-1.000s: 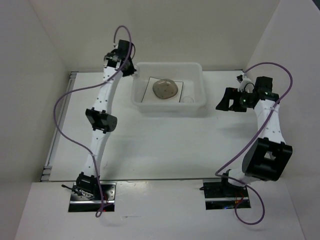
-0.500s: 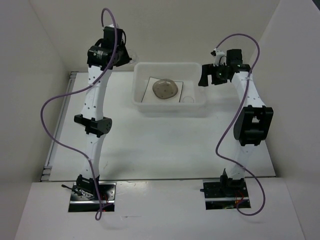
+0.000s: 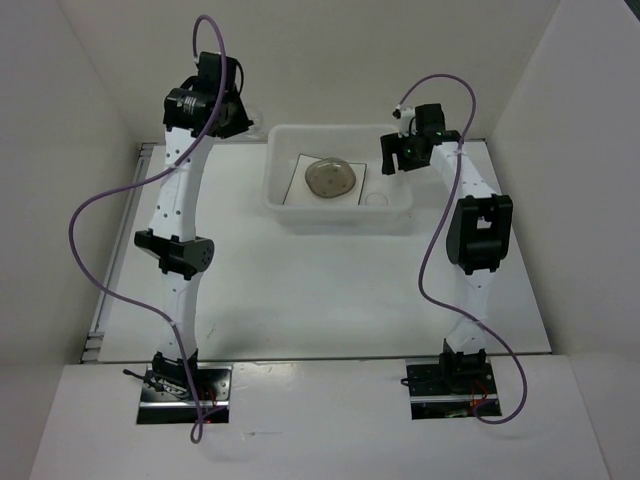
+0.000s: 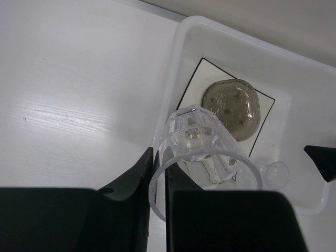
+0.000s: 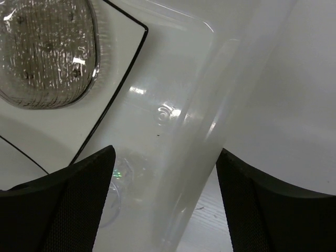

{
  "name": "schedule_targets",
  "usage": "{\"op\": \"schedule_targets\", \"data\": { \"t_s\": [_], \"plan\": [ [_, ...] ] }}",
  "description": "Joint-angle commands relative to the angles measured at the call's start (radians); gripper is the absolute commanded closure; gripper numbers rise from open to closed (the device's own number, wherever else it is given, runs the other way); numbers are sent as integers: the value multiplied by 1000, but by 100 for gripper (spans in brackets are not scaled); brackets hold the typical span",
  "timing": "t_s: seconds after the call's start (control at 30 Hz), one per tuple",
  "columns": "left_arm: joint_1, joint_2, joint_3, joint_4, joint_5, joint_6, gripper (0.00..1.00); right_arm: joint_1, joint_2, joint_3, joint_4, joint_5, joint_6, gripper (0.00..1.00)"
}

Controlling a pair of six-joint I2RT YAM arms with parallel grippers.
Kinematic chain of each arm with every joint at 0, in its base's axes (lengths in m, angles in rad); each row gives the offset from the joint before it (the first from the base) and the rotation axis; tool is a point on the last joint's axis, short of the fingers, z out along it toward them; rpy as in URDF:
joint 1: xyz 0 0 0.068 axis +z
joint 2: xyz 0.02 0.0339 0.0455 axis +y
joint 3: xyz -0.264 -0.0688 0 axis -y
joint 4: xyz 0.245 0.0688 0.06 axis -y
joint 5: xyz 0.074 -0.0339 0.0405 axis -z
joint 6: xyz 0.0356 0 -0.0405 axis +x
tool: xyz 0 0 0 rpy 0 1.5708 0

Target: Place the mixed dishes into the plastic bin

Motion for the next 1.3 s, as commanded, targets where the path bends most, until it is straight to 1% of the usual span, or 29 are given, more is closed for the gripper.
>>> {"op": "schedule_targets", "data": {
  "t_s": [0.0,0.07,0.1,0.17,0.2,0.27,0.3,0.33,0.47,0.5,0.57,0.67,0.73,0.9,0.93,0.97,1.0,1.03,1.07,1.1,1.13,1.17,1.2,1.23,1.27],
  "plan": [
    [-10,-59,-13,17,-32,23,96,-14,-1,9,61,33,9,20],
    [-10,-59,-23,17,-32,23,96,-14,-30,-34,61,5,21,28],
    [-10,-59,-23,17,-42,23,94,-14,-40,-49,50,-4,22,36],
    [-10,-59,-23,17,-43,14,94,-14,-70,-94,50,-35,32,46],
    [-10,-59,-32,17,-43,14,94,-14,-81,-109,50,-35,32,58],
    [-10,-59,-33,17,-43,14,94,-4,-107,-158,41,-61,58,67],
    [-10,-59,-33,17,-43,14,94,-4,-138,-196,41,-72,58,77],
    [-10,-59,-33,17,-33,14,94,5,-153,-215,41,-84,58,80],
    [-19,-50,-23,17,-33,14,94,40,-219,-293,32,-121,48,88],
    [-19,-50,-23,17,-33,14,94,40,-239,-319,32,-121,48,92],
    [-19,-50,-23,17,-24,14,94,52,-257,-341,32,-121,48,93],
    [-19,-50,-23,17,-24,14,94,62,-308,-388,32,-107,96,95],
    [-19,-50,-23,17,-24,14,94,62,-363,-442,18,-98,106,98],
    [-28,-50,-23,17,-3,14,93,62,-478,-589,-17,-79,189,98],
    [-28,-50,-23,17,-3,14,93,62,-497,-612,-17,-88,189,94],
    [-41,-39,-23,17,29,14,93,62,-533,-649,-17,-101,199,73],
    [-50,-39,-23,17,52,14,93,62,-549,-663,-17,-111,199,57],
    [-50,-16,-14,17,80,14,93,62,-564,-672,-17,-121,199,48],
    [-67,-7,-5,17,106,23,93,62,-595,-672,-7,-121,209,43],
    [-80,6,4,17,162,23,93,62,-609,-672,-7,-121,209,31],
    [-114,28,4,17,189,23,93,62,-618,-663,7,-121,218,27],
    [-134,41,18,17,210,33,91,62,-618,-628,7,-121,218,22],
    [-183,70,42,28,244,33,91,49,-618,-603,7,-121,218,18],
    [-208,88,62,28,259,43,91,30,-618,-571,7,-130,218,18],
    [-231,110,90,28,273,43,91,16,-618,-499,7,-130,218,15]
  ]
}}
